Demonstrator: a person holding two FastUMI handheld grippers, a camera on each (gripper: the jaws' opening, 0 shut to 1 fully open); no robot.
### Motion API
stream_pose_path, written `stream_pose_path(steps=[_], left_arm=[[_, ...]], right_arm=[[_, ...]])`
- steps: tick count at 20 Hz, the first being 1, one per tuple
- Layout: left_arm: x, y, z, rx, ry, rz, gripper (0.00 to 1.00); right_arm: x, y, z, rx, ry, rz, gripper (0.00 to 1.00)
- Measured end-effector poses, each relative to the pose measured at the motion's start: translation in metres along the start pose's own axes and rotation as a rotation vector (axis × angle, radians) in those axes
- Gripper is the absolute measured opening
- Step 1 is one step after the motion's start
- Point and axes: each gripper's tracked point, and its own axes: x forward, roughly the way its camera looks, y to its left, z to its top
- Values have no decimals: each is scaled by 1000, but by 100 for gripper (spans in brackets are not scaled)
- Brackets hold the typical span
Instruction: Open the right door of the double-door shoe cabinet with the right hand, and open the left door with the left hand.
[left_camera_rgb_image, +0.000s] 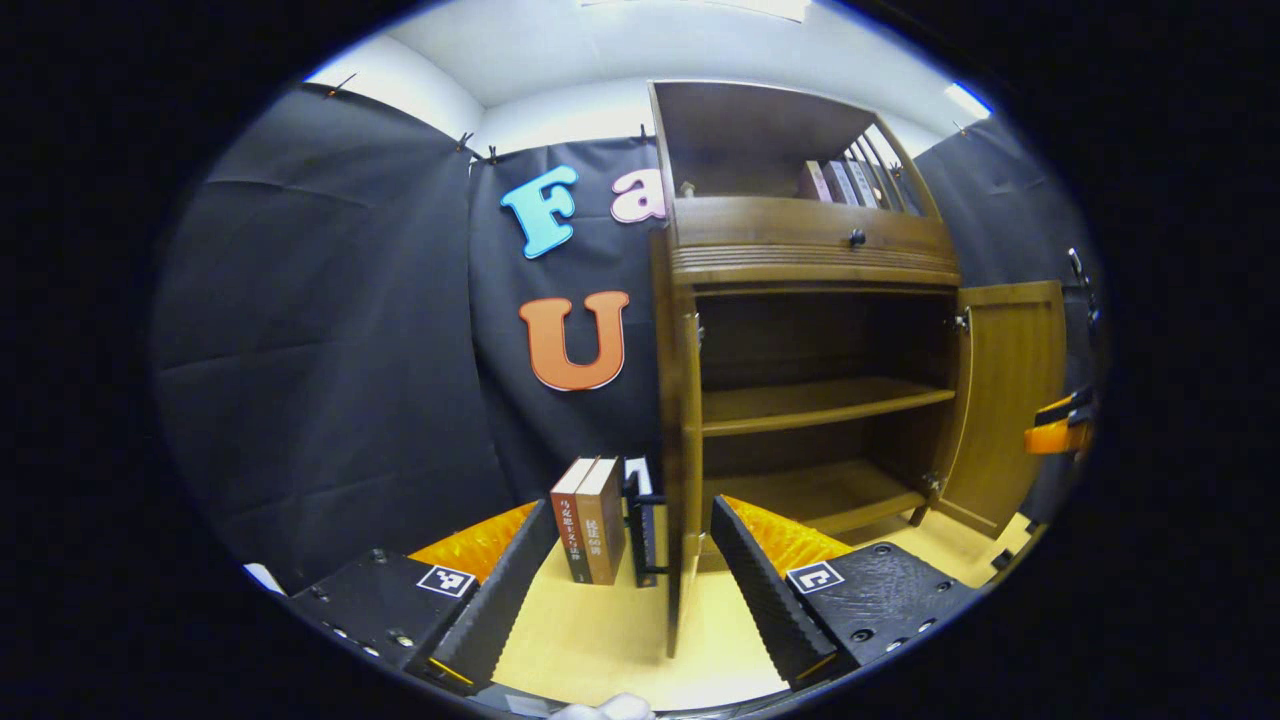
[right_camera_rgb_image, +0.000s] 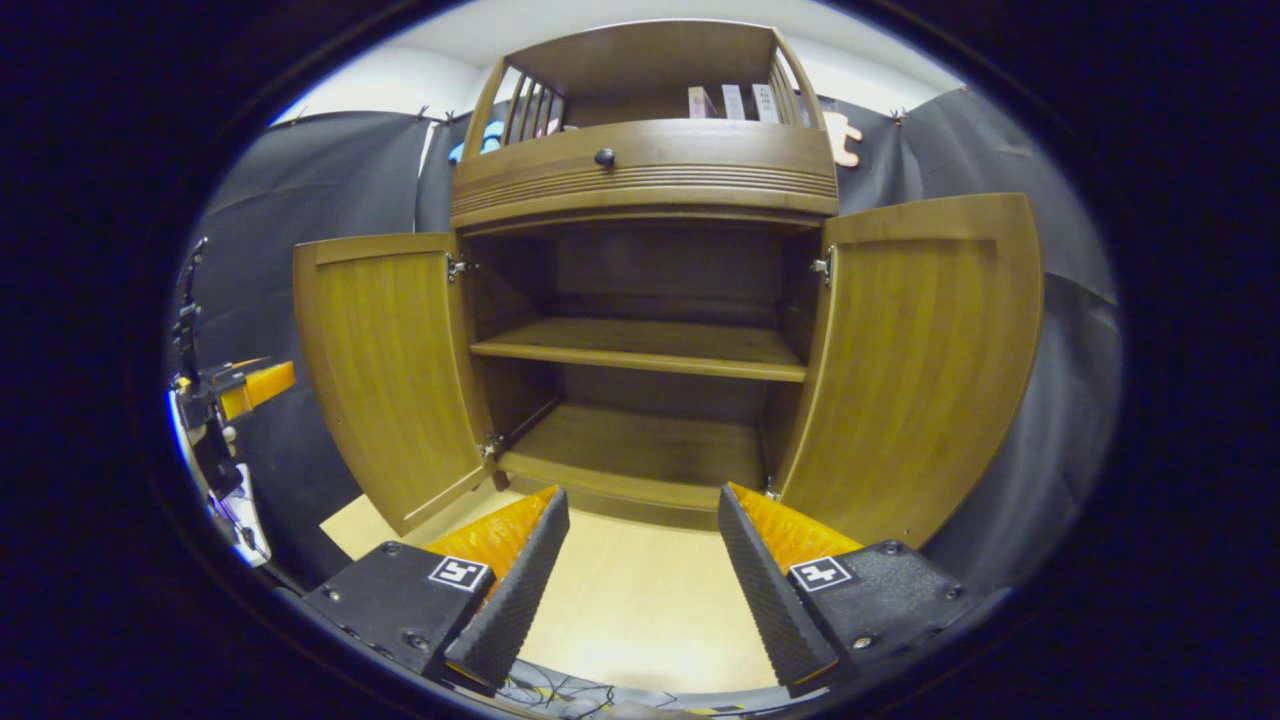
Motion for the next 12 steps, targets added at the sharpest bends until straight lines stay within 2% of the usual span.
stream_pose_path(steps=[3, 5, 8, 12], left_arm=[[-3, -40, 15, -25, 0, 6, 100], [-2, -69, 25, -6, -16, 4, 97], [4, -118, 30, -16, -14, -43, 97], [11, -156, 26, -37, 4, -73, 96]], right_arm=[[-2, -15, 12, 11, -28, -1, 96], [-3, -28, 19, 27, -48, -16, 96], [-9, -47, 26, 57, -72, -48, 95], [-17, -70, 37, 87, -117, -107, 95]])
